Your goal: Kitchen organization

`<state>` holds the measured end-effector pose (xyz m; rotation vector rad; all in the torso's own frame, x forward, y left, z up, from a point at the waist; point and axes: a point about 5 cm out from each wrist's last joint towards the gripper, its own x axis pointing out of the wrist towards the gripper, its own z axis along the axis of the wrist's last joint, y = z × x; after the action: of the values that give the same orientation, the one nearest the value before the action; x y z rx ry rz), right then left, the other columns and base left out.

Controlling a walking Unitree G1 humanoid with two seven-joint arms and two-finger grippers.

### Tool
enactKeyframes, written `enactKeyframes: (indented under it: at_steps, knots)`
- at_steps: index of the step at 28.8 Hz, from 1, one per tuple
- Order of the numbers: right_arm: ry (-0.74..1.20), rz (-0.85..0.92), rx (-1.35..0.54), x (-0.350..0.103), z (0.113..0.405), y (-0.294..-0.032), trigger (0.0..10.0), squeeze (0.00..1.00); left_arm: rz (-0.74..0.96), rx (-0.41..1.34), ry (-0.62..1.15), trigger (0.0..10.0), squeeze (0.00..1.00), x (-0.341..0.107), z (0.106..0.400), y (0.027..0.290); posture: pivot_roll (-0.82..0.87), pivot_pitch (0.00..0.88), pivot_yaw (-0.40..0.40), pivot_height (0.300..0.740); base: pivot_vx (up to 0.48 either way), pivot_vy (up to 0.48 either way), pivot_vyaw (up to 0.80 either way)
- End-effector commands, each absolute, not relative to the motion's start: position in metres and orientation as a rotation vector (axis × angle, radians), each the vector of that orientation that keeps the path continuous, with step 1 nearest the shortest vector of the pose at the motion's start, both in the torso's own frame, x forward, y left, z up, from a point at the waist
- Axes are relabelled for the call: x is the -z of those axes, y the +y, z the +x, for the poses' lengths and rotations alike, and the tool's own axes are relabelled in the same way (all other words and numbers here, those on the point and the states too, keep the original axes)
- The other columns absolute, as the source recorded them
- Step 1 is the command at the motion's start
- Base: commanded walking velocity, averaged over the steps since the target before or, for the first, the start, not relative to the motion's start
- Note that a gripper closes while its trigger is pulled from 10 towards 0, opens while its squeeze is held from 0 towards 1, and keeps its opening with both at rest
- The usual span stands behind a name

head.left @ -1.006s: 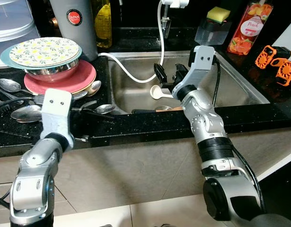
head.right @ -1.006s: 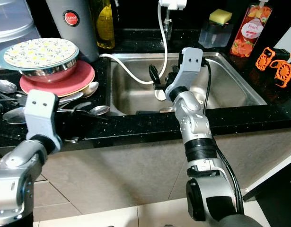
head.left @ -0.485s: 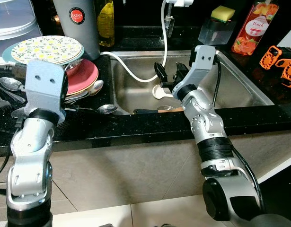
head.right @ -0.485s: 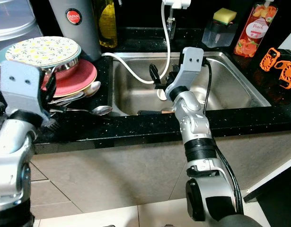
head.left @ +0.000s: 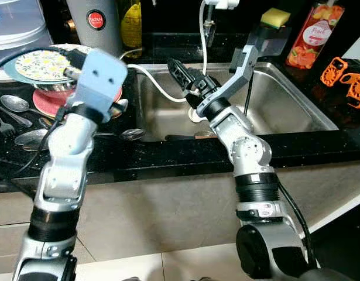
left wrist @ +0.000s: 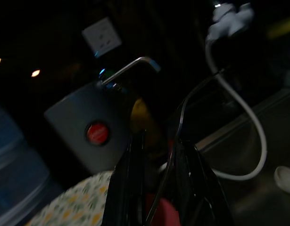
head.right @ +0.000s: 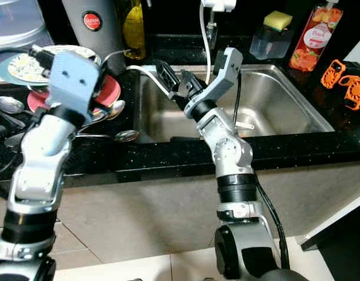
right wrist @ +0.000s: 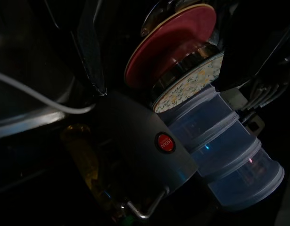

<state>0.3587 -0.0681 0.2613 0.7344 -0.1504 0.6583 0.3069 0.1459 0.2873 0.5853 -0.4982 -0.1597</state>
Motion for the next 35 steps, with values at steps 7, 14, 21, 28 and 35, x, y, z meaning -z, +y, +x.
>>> enactKeyframes:
  at_steps: [7,14,21,28,35]
  knots:
    - [-0.133,0.929,-0.734,-0.273,0.348,-0.06,10.0,0.0,0.696,0.211,-0.551,10.0,0.0,-0.287,0.321,0.13,0.12,0.0,-0.035,0.74,0.0,0.0,0.0]
    - [-0.143,0.964,-0.853,-0.284,0.335,-0.05,10.0,0.0,0.709,0.238,-0.574,10.0,0.0,-0.287,0.329,0.122,0.12,0.0,-0.039,0.74,0.0,0.0,0.0]
    - [-0.116,0.961,-0.881,-0.286,0.33,-0.04,10.0,0.0,0.73,0.303,-0.59,10.0,0.0,-0.282,0.334,0.105,0.12,0.0,-0.041,0.74,0.0,0.0,0.0]
    - [-0.089,0.957,-0.885,-0.285,0.327,-0.034,10.0,0.0,0.755,0.352,-0.619,10.0,0.0,-0.281,0.338,0.089,0.11,0.0,-0.036,0.74,0.0,0.0,0.0]
    - [-0.091,0.955,-0.87,-0.285,0.328,-0.037,10.0,0.0,0.782,0.396,-0.608,10.0,0.0,-0.27,0.339,0.083,0.11,0.0,-0.032,0.74,0.0,0.0,0.0]
